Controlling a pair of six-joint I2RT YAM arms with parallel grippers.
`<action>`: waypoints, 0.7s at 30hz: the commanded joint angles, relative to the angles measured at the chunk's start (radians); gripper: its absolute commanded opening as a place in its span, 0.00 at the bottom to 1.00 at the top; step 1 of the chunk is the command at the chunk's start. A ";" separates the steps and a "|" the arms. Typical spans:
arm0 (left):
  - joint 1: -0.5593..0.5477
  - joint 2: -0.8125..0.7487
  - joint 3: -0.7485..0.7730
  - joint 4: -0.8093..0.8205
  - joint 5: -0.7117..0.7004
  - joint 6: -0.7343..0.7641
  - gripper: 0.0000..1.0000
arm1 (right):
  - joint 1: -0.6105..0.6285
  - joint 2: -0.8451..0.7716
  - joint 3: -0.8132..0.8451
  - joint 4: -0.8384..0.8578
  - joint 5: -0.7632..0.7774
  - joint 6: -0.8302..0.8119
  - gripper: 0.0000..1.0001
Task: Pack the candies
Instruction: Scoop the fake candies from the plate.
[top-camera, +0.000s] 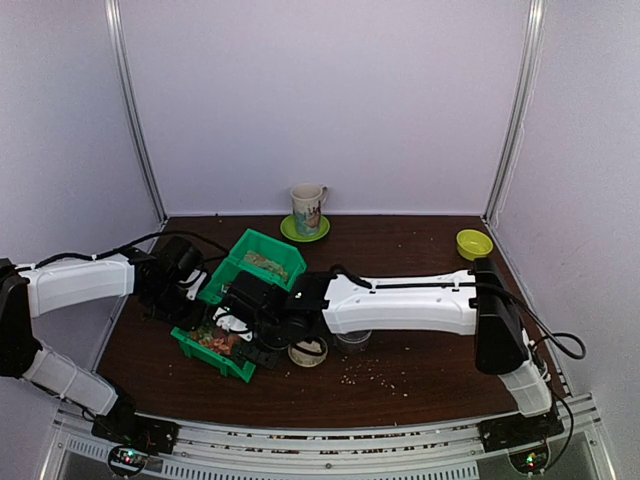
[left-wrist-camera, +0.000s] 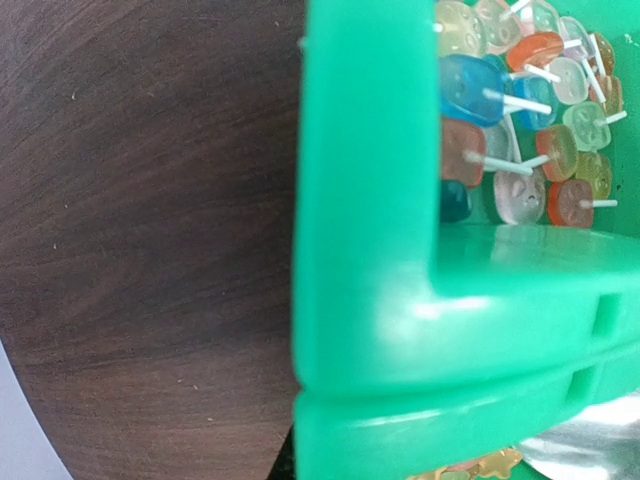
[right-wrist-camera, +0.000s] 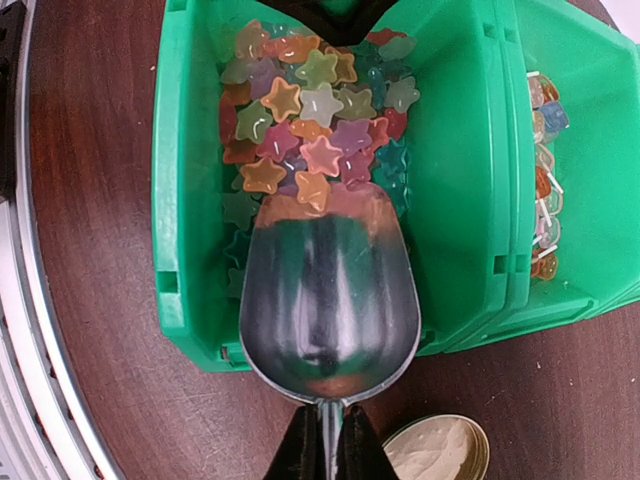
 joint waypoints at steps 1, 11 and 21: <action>-0.037 -0.082 0.064 0.295 0.298 -0.044 0.00 | -0.003 0.055 -0.097 0.199 -0.017 0.009 0.00; -0.036 -0.098 0.060 0.306 0.322 -0.044 0.00 | -0.012 0.055 -0.109 0.219 0.100 0.070 0.00; -0.035 -0.132 0.047 0.336 0.334 -0.047 0.00 | -0.050 0.064 -0.078 0.155 0.051 0.195 0.00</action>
